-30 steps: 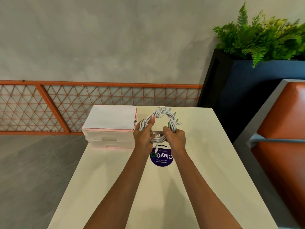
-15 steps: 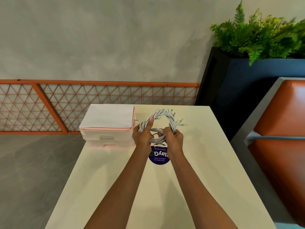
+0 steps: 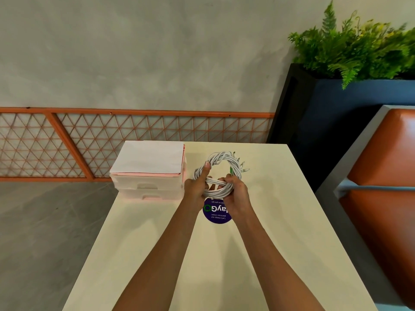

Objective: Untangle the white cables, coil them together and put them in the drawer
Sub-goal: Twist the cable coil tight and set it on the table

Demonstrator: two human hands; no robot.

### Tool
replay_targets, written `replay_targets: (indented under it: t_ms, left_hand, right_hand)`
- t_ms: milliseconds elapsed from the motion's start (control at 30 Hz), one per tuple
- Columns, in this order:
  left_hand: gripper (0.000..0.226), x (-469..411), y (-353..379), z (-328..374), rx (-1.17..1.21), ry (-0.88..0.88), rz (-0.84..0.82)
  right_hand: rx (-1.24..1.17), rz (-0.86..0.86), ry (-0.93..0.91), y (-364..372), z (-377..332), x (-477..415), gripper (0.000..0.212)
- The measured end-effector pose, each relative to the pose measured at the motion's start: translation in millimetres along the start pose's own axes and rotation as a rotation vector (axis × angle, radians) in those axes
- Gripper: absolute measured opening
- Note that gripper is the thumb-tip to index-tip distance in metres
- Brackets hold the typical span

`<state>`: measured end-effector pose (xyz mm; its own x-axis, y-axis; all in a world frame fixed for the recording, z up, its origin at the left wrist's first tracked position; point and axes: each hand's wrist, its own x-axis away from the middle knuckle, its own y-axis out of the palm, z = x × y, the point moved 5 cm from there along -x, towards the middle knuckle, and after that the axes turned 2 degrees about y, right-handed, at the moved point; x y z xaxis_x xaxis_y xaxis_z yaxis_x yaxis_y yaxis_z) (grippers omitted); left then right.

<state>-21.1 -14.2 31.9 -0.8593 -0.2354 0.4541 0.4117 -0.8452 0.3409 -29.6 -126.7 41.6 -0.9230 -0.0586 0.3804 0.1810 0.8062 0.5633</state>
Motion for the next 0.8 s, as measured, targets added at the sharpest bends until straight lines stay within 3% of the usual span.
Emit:
replay_targets:
  t_ms: [167,300,500,600,667,733,800]
  left_hand:
    - [0.046,6.5,9.0,14.0,0.093,0.092,-0.094]
    - [0.023,8.6,7.9,12.3,0.107,0.07,-0.105]
    - [0.031,8.1,8.4,6.7,0.078,0.063,-0.188]
    - [0.032,9.5,8.4,7.6,0.087,0.063,-0.214]
    - [0.032,8.3,5.9,10.3,0.065,0.081,-0.165]
    - [0.029,4.9,1.5,15.5,0.053,0.124,-0.07]
    - [0.025,-0.7,-4.5,18.3,0.053,0.167,0.007]
  right_hand:
    - [-0.079,-0.109,0.046,7.6,-7.8,-2.4,0.027]
    - [-0.007,-0.077,0.048,7.5,-8.8,-10.2,0.03]
    - [0.149,0.013,0.032,-1.9,-7.6,-17.3,0.023]
    - [0.19,0.015,0.048,-5.0,-6.1,-18.1,0.006]
    - [0.254,0.046,0.04,-7.8,-4.6,-20.1,0.036]
    - [0.437,0.264,-0.136,-16.8,-5.3,-16.0,0.067]
    - [0.712,0.472,-0.606,-19.6,-18.9,1.6,0.061]
